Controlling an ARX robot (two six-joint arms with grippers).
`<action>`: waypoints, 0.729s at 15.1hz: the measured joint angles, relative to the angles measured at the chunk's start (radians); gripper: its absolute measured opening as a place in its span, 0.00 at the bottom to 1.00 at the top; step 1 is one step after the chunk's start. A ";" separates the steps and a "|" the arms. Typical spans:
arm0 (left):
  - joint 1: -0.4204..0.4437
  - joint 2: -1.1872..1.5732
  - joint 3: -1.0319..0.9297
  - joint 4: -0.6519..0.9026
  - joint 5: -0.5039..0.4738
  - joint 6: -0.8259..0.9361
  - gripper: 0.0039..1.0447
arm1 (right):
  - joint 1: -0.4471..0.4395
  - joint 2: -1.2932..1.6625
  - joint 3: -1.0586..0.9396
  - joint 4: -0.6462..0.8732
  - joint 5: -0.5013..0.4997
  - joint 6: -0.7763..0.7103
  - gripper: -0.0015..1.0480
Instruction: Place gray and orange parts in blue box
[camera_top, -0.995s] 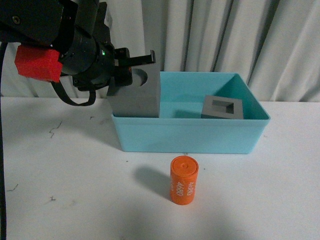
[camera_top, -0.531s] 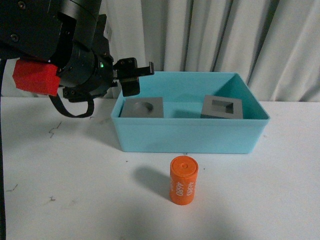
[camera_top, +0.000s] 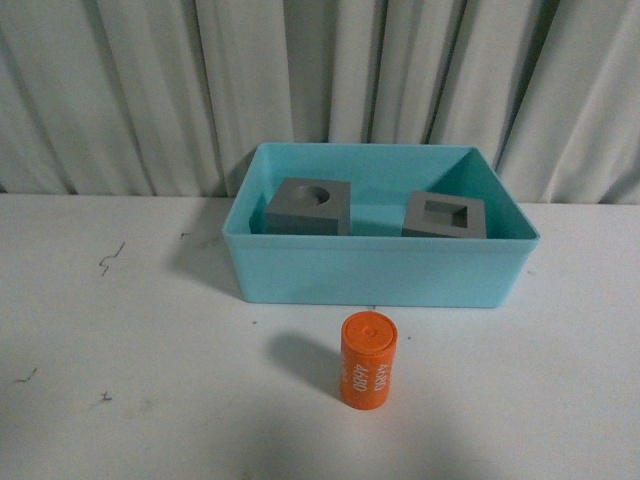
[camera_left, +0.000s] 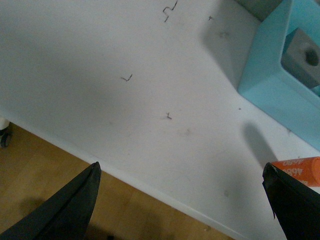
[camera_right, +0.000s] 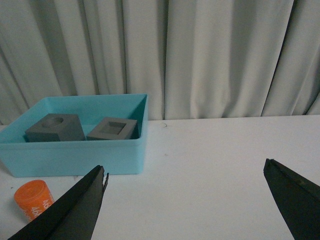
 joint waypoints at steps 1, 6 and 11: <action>-0.001 -0.020 0.000 -0.004 -0.008 -0.009 0.94 | 0.000 0.000 0.000 0.000 0.000 0.000 0.94; -0.005 -0.046 0.002 0.000 -0.022 -0.025 0.94 | 0.000 0.000 0.000 0.000 0.000 0.000 0.94; 0.076 -0.243 -0.270 0.662 0.113 0.472 0.56 | 0.000 0.000 0.000 0.000 -0.001 0.000 0.94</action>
